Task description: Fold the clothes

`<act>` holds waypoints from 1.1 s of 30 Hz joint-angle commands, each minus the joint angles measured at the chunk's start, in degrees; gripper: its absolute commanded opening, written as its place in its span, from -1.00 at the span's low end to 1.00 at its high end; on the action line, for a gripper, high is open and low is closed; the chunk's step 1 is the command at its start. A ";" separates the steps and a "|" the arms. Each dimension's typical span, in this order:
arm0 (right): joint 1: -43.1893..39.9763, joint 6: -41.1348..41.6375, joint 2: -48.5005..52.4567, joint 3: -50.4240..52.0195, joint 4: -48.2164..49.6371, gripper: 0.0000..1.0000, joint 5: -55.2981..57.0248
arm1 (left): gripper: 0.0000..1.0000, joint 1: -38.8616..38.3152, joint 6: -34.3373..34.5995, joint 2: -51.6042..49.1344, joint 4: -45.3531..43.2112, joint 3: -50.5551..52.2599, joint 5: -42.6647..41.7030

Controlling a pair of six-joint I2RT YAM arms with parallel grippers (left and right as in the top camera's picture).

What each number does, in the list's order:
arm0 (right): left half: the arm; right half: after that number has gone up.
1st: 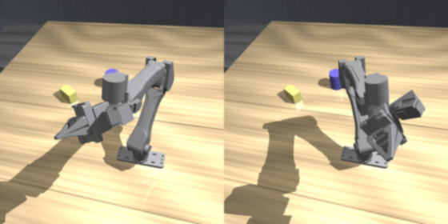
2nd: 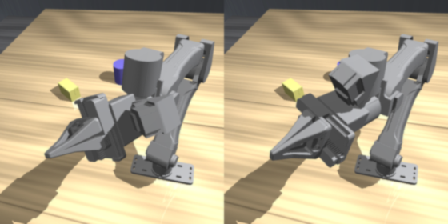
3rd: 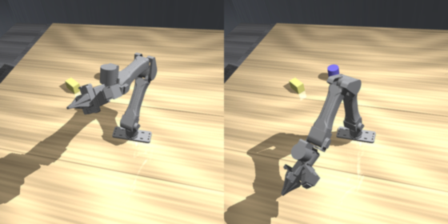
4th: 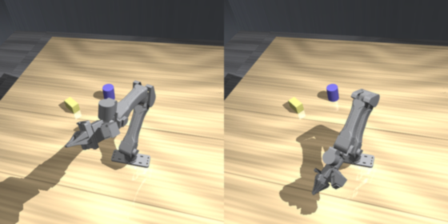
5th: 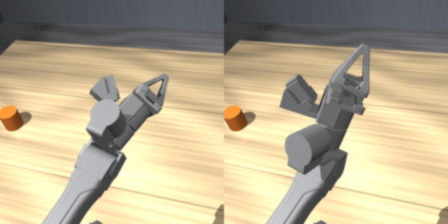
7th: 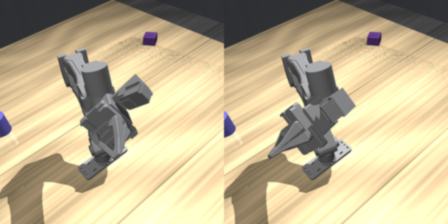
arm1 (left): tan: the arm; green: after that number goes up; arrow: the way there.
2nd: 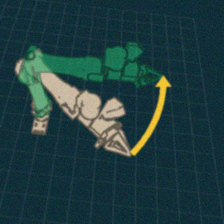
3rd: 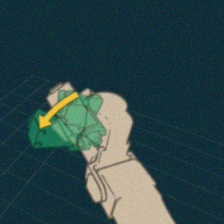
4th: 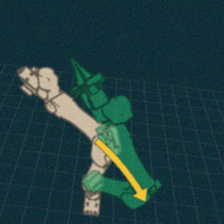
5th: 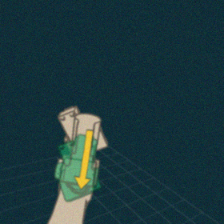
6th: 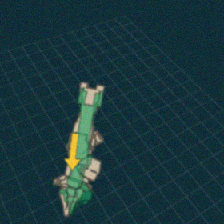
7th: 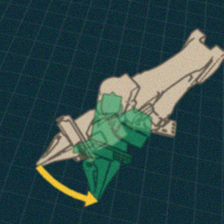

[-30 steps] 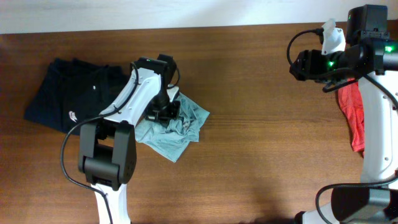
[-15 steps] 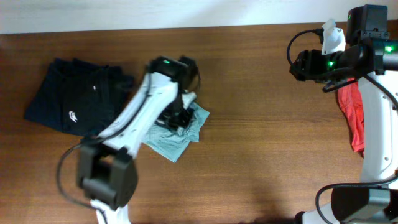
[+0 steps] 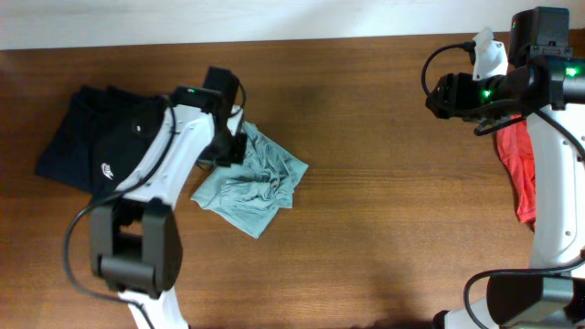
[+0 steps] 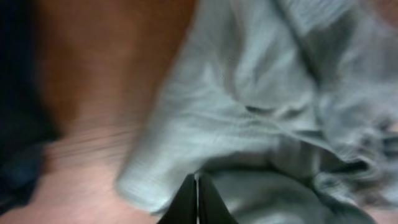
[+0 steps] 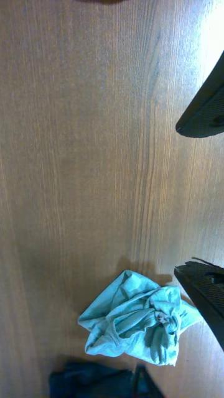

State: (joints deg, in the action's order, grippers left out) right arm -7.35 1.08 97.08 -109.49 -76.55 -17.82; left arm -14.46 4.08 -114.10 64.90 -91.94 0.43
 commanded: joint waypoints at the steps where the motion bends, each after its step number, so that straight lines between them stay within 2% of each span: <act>1: 0.22 -0.11 -0.17 0.20 -0.17 0.38 0.26 | -0.95 -0.52 -1.16 -3.39 0.33 1.27 -4.79; 4: 0.22 -0.11 -0.17 0.20 -0.26 0.37 0.28 | -0.95 -1.33 -2.51 -4.02 2.25 1.31 -9.25; 7: 0.22 -0.13 -0.17 0.20 -0.42 0.37 0.31 | -0.97 -4.28 -2.64 -4.02 9.29 1.31 -11.21; 12: 0.22 -0.13 -0.17 0.20 -0.39 0.38 0.31 | -0.99 -8.55 -4.24 -3.45 20.17 1.29 -10.67; 16: 0.22 -0.13 -0.17 0.20 -0.39 0.37 0.31 | -0.99 -9.11 -4.28 -0.70 23.32 1.25 -8.48; 20: 0.22 -0.13 -0.17 0.20 -0.39 0.37 0.28 | -0.99 -6.67 -0.68 3.69 20.28 0.09 -3.91; 23: 0.22 -0.11 -0.17 0.20 -0.39 0.37 0.31 | -0.99 -3.61 3.54 6.62 14.36 -0.04 0.61; 25: 0.22 -0.11 -0.17 0.20 -0.39 0.37 0.28 | -0.99 -1.29 4.04 7.15 9.53 -0.04 1.46; 29: 0.22 -0.11 -0.17 0.20 -0.39 0.37 0.28 | -0.99 2.58 4.02 5.64 -0.35 0.07 -0.39; 33: 0.22 -0.11 -0.17 0.20 -0.46 0.38 0.28 | -0.99 3.74 3.93 1.40 -7.08 0.07 -7.08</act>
State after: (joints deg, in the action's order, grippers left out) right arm -7.35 1.10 97.08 -109.49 -76.93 -17.82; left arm -10.79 7.18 -109.12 59.83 -91.50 -1.78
